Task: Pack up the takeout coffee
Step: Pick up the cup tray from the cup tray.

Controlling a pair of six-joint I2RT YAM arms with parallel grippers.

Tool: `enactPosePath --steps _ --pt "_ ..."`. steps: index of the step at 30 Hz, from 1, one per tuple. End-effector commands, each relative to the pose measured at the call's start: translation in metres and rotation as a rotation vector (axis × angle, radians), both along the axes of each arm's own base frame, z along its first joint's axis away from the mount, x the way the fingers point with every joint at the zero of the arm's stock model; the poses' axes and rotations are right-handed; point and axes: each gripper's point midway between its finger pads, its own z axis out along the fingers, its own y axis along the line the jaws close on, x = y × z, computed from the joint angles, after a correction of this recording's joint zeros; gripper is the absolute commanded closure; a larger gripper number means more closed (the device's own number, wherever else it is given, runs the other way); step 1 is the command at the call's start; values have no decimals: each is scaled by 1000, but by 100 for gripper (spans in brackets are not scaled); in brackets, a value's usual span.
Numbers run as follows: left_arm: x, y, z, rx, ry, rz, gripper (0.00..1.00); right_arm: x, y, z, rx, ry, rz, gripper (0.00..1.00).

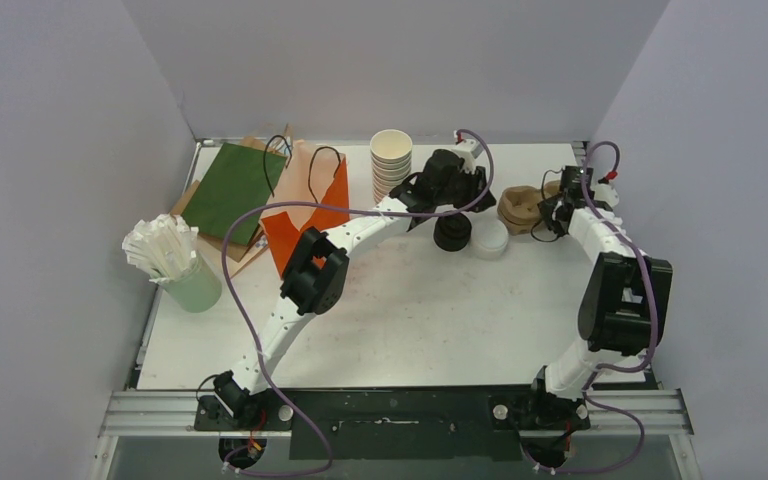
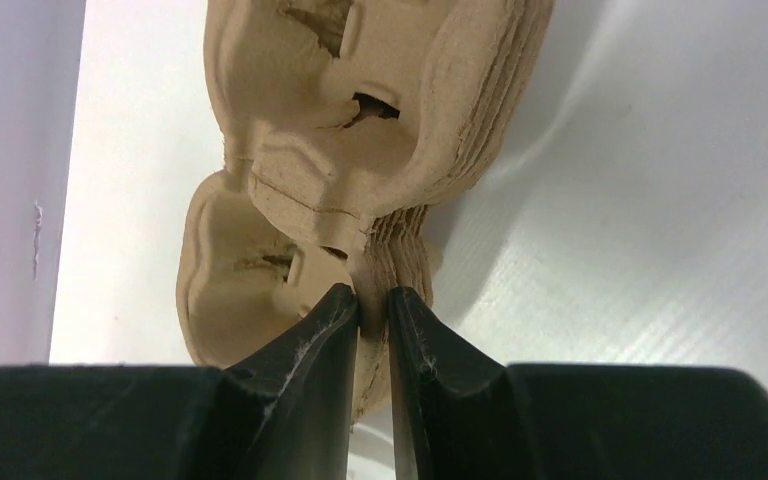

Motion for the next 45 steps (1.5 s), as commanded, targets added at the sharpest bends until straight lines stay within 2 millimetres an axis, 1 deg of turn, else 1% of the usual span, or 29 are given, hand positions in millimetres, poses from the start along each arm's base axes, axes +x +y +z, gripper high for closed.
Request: enactPosePath --steps 1,3,4,6,8,10,12,15,16,18,20,21,23,25,27,28,31,33,34,35,42,45 --pt "0 -6 22 -62 -26 -31 66 -12 3 30 -9 -65 15 82" --pt "-4 -7 17 -69 -1 -43 66 -21 1 30 -24 -61 13 82" --pt "-3 -8 20 -90 -7 -47 66 -25 0 31 -31 -63 11 81" --pt "-5 -10 19 -107 6 -56 66 -32 0 29 -35 -56 16 81" --pt "-7 -12 17 -118 18 -68 66 -37 1 25 -37 -42 26 80" --pt "-9 -14 15 -128 27 -76 66 -41 1 19 -41 -25 34 77" --pt "-10 -15 14 -134 34 -83 67 -44 0 14 -42 -10 41 69" --pt "-12 -17 12 -139 43 -96 70 -48 0 13 -53 5 59 64" --pt "-12 -18 12 -139 44 -100 71 -50 -1 13 -63 10 67 60" --pt "-13 -18 9 -137 48 -108 73 -55 -3 15 -89 21 82 52" --pt "-14 -19 9 -137 45 -118 74 -63 -8 17 -134 45 79 37" --pt "-15 -19 8 -136 46 -123 74 -65 -8 20 -155 53 89 35" --pt "-14 -20 8 -137 44 -129 75 -69 -9 27 -197 54 100 34" --pt "-13 -19 6 -138 49 -131 76 -65 -3 38 -254 34 168 36" --pt "-12 -20 5 -143 55 -140 83 -58 11 50 -330 24 255 37" --pt "-11 -19 4 -146 57 -142 85 -53 22 56 -369 14 316 39" --pt "-8 -19 2 -150 63 -144 86 -40 57 66 -449 -13 489 41" --pt "-5 -19 2 -159 64 -141 86 -32 70 68 -471 -39 573 44" --pt "-3 -19 0 -163 72 -139 86 -29 74 67 -482 -46 606 46" --pt "-1 -19 3 -175 70 -139 86 -27 77 66 -491 -49 627 47" --pt "5 -21 -1 -202 84 -146 86 -19 82 58 -541 -48 706 62" --pt "7 -22 0 -215 84 -144 85 -16 84 51 -546 -32 731 62"
